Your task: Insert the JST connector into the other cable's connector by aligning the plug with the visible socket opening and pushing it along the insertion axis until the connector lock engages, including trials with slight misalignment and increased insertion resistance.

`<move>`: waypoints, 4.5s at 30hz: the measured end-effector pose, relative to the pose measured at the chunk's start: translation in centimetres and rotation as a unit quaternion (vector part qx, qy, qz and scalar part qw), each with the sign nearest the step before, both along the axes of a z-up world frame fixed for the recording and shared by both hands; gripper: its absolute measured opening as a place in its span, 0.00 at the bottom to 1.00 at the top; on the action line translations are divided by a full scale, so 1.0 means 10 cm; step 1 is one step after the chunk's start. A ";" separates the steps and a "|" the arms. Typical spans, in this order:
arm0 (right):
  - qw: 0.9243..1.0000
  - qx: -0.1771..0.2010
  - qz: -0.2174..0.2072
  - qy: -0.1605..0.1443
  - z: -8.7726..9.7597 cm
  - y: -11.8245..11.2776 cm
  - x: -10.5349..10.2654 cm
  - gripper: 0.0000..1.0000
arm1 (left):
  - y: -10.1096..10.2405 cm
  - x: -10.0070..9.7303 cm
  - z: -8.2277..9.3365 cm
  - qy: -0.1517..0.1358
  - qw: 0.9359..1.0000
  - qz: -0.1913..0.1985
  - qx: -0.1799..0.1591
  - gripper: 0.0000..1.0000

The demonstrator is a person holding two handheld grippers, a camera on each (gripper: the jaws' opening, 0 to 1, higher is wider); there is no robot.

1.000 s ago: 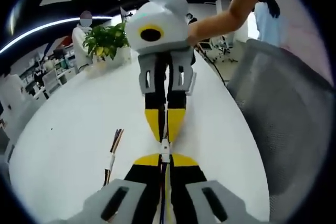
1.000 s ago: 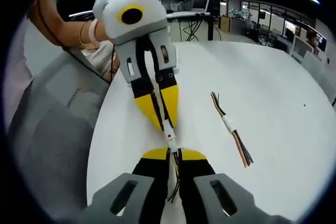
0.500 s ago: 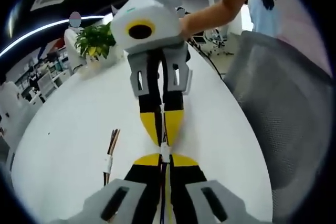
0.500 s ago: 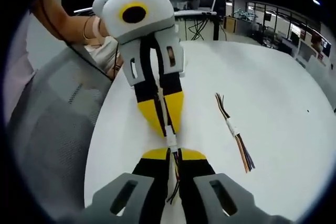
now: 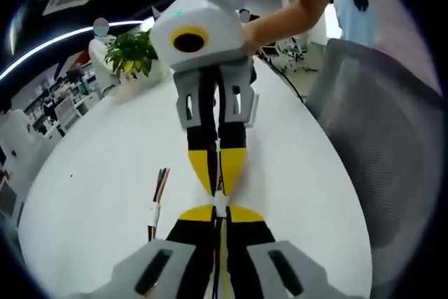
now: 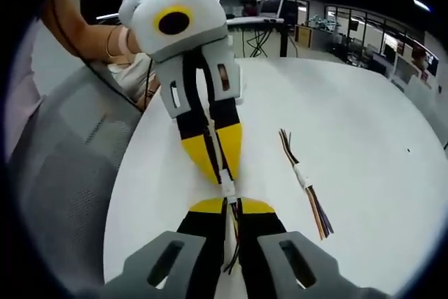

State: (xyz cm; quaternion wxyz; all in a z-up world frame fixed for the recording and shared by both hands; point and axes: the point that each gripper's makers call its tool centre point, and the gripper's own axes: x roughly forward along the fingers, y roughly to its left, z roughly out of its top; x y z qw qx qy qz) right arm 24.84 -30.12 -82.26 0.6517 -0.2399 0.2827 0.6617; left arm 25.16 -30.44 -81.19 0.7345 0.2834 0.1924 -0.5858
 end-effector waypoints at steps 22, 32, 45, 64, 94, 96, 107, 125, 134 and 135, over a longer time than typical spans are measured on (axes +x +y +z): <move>1.000 -0.021 0.006 0.001 -0.21 0.10 0.23 0.02 | 0.12 0.24 -0.23 0.034 0.999 0.037 -0.005 0.00; 1.000 -0.023 0.005 0.013 -0.25 0.11 0.22 0.02 | 0.15 0.22 -0.33 0.057 0.997 0.051 -0.011 0.00; 1.000 -0.024 0.009 0.015 -0.26 0.10 0.18 0.03 | 0.14 0.19 -0.33 0.072 0.995 0.061 -0.021 0.00; 0.999 -0.032 0.019 -0.002 -0.23 0.06 0.16 0.06 | 0.17 0.16 -0.32 0.073 0.993 0.088 -0.009 0.13; 0.998 0.024 -0.023 -0.057 0.49 -0.06 0.03 0.27 | 0.21 0.09 0.34 0.021 0.987 0.145 -0.060 0.52; 0.997 0.023 -0.027 -0.063 0.53 -0.09 0.01 0.31 | 0.21 0.07 0.38 0.017 0.987 0.148 -0.062 0.54; 0.994 0.030 -0.063 -0.086 0.73 -0.27 -0.05 0.47 | 0.15 -0.07 0.55 0.013 0.987 0.146 -0.073 0.69; 0.977 0.044 -0.178 -0.111 0.99 -0.68 -0.12 0.70 | 0.41 -0.28 0.83 -0.002 0.974 0.203 -0.106 0.72; 0.962 0.071 -0.242 -0.102 1.12 -0.89 -0.29 0.71 | 0.42 -0.35 0.95 0.009 0.963 0.229 -0.141 0.85; 0.961 0.073 -0.247 -0.099 1.13 -0.91 -0.31 0.71 | 0.42 -0.37 0.95 0.012 0.963 0.229 -0.140 0.85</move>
